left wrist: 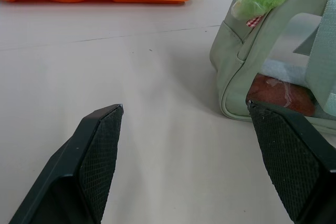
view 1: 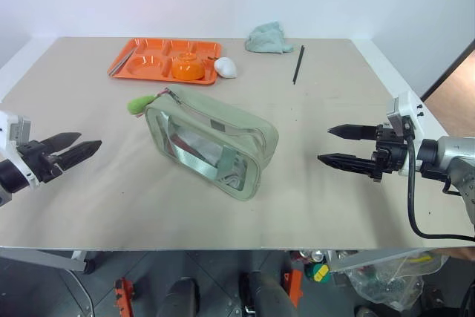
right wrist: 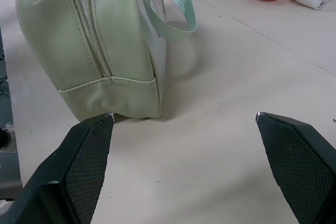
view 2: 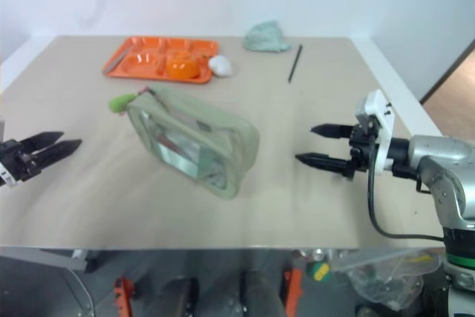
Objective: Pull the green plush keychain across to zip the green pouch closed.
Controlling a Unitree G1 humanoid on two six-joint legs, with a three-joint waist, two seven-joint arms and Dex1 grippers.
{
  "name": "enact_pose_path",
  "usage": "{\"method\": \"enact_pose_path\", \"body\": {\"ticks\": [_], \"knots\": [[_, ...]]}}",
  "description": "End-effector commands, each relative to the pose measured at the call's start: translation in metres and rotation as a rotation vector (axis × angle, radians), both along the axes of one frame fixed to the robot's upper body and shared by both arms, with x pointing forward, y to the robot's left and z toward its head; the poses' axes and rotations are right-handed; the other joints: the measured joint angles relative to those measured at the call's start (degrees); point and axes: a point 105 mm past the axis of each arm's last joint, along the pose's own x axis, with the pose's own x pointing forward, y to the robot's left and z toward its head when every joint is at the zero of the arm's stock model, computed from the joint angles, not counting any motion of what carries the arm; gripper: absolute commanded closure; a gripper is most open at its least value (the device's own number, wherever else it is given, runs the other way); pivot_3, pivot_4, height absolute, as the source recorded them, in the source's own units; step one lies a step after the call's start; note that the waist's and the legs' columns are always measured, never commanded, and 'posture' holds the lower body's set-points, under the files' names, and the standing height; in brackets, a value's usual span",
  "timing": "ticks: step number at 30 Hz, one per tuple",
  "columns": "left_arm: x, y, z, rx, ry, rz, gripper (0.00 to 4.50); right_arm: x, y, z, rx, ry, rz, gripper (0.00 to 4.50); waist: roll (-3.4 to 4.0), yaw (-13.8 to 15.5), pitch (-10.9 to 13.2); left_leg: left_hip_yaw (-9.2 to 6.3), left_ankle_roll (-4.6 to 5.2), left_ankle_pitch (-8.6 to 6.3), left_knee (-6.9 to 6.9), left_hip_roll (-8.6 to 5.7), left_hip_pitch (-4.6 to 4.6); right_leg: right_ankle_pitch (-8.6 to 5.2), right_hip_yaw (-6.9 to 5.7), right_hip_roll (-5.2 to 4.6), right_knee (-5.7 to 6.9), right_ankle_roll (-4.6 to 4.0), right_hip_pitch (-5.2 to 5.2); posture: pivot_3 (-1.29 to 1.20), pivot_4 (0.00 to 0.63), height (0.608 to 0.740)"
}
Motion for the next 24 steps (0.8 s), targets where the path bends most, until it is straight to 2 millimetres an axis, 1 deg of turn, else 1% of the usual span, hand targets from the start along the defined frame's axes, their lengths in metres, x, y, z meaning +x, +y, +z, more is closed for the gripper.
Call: {"method": "enact_pose_path", "body": {"ticks": [1, 4, 8, 11, 13, 17, 19, 22, 24], "knots": [[0.001, 0.004, 0.02, 0.032, -0.074, 0.003, 0.57, 0.002, 0.007, 0.013, -0.009, -0.071, 0.026, 0.0, 0.0, 0.0, 0.0, 0.0, 0.0, 0.0, 0.0, 0.0, 0.0, 0.0, 0.0, 0.0, 0.0, 0.0, 0.0, 0.0, 0.15, 0.74], [0.005, 0.004, 0.031, 0.01, -0.124, 0.007, 0.57, 0.01, 0.012, 0.015, -0.027, -0.092, 0.022, 0.0, -0.01, 0.0, 0.0, 0.15, 0.0, 0.0, 0.04, 0.07, 0.02, 0.1, 0.08, 0.07, 0.01, -0.04, -0.04, 0.0, 0.15, 0.74], [0.005, -0.002, 0.036, -0.002, -0.135, -0.028, 0.57, 0.011, 0.015, 0.018, -0.031, -0.096, 0.037, 0.0, -0.01, 0.0, 0.0, 0.25, 0.0, 0.0, 0.07, 0.11, 0.04, 0.13, 0.17, 0.12, 0.01, -0.03, -0.03, 0.0, 0.15, 0.74], [0.002, -0.01, 0.041, 0.005, -0.146, -0.081, 0.57, 0.01, 0.017, 0.023, -0.034, -0.104, 0.047, 0.0, -0.01, 0.0, 0.0, 0.36, 0.0, 0.0, 0.07, 0.11, 0.02, 0.15, 0.32, 0.12, 0.01, 0.01, -0.08, 0.0, 0.15, 0.74], [-0.002, -0.019, 0.049, 0.005, -0.157, -0.14, 0.57, 0.01, 0.021, 0.033, -0.025, -0.124, 0.067, 0.0, -0.01, 0.0, 0.0, 0.37, 0.0, 0.0, 0.07, 0.12, 0.02, 0.16, 0.33, 0.12, 0.01, 0.02, -0.09, 0.0, 0.15, 0.74], [-0.014, -0.052, 0.067, 0.051, -0.157, -0.34, 0.57, 0.005, 0.037, 0.065, 0.001, -0.181, 0.143, 0.0, -0.02, -0.1, 0.0, 0.38, 0.0, 0.0, 0.13, 0.17, 0.02, 0.23, 0.33, 0.2, 0.01, 0.0, -0.09, 0.0, 0.15, 0.74], [-0.018, -0.066, 0.076, 0.076, -0.167, -0.418, 0.57, 0.005, 0.046, 0.082, 0.044, -0.175, 0.169, 0.0, 0.03, -0.1, 0.0, 0.4, 0.0, 0.0, 0.16, 0.2, 0.0, 0.26, 0.34, 0.26, 0.02, -0.02, -0.12, 0.0, 0.15, 0.74], [-0.023, -0.086, 0.088, 0.098, -0.199, -0.507, 0.57, 0.006, 0.067, 0.107, 0.098, -0.127, 0.194, 0.0, 0.01, -0.2, 0.0, 0.43, -0.01, 0.01, 0.15, 0.22, 0.03, 0.28, 0.37, 0.29, 0.04, -0.03, -0.13, 0.0, 0.15, 0.74], [-0.027, -0.097, 0.091, 0.108, -0.213, -0.561, 0.57, 0.007, 0.085, 0.117, 0.106, -0.108, 0.203, 0.0, 0.0, -0.4, 0.0, 0.42, -0.01, 0.0, 0.11, 0.28, 0.05, 0.25, 0.38, 0.35, 0.03, -0.09, -0.11, 0.0, 0.15, 0.74]]}}
